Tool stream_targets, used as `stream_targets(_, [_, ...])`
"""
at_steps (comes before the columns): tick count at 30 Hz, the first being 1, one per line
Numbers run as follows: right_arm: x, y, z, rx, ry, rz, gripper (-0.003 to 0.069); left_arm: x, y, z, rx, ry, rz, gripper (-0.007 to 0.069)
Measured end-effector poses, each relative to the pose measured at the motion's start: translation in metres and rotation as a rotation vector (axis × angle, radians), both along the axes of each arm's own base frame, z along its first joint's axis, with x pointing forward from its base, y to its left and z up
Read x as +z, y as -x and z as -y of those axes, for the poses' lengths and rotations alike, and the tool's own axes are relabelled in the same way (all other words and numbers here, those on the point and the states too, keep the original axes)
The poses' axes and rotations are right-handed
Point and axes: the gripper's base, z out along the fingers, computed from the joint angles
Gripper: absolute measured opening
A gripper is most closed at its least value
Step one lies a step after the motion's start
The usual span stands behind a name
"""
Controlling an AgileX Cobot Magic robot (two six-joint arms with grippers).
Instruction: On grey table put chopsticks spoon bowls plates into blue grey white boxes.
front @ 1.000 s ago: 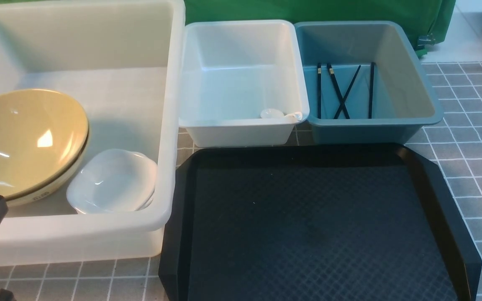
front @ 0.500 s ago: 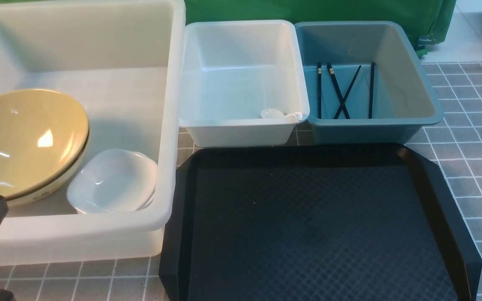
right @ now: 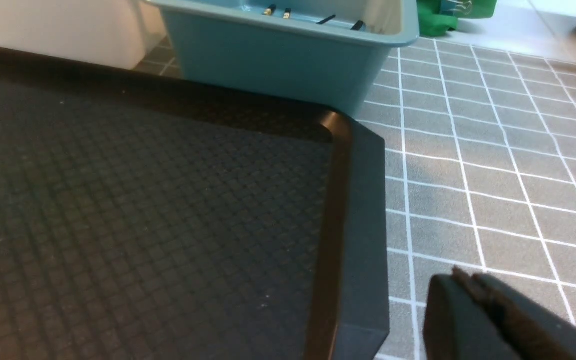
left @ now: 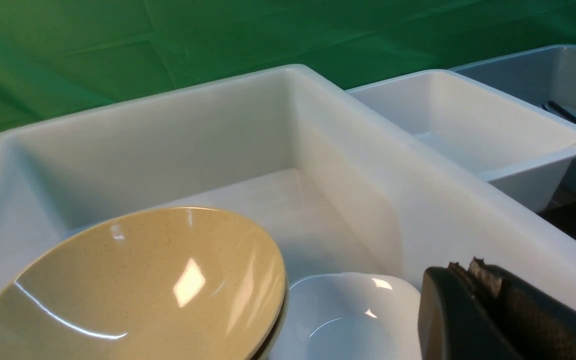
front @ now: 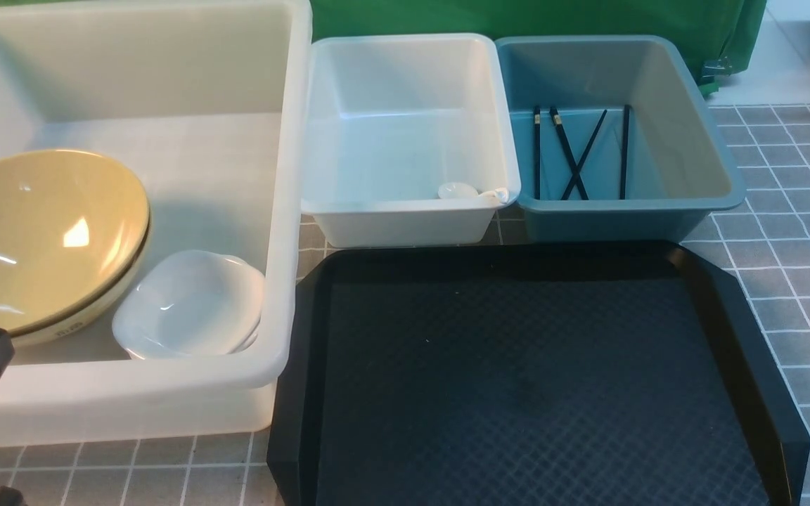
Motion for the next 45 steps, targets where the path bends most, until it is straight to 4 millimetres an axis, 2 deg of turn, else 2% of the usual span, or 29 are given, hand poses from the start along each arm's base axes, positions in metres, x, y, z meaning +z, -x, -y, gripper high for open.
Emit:
stream_targets(7, [0.000,0.000,0.000,0.000,0.000,0.000,0.0069,-0.001,0.000,0.000,-0.001,-0.002,0.000,-0.0008])
stream_targets(13, [0.000,0.000,0.000,0.000,0.000,0.000,0.0076,-0.024,-0.001,-0.003,0.044,-0.032,-0.043,-0.0008])
stream_targets(17, [0.000,0.000,0.000,-0.001,0.000,-0.002,0.0078,-0.028,0.007,-0.008,0.115,0.049,-0.042,-0.0008])
stream_targets(23, [0.000,0.000,0.000,-0.001,0.001,-0.002,0.0080,-0.030,0.016,-0.008,0.164,0.055,-0.005,-0.0008])
stream_targets(31, [0.000,0.000,0.000,-0.001,0.002,-0.002,0.0094,-0.085,0.012,-0.010,0.316,0.194,-0.150,-0.0008])
stream_targets(45, [0.000,0.000,0.000,-0.001,0.002,-0.003,0.0110,-0.086,0.012,-0.008,0.316,0.158,-0.153,-0.0008])
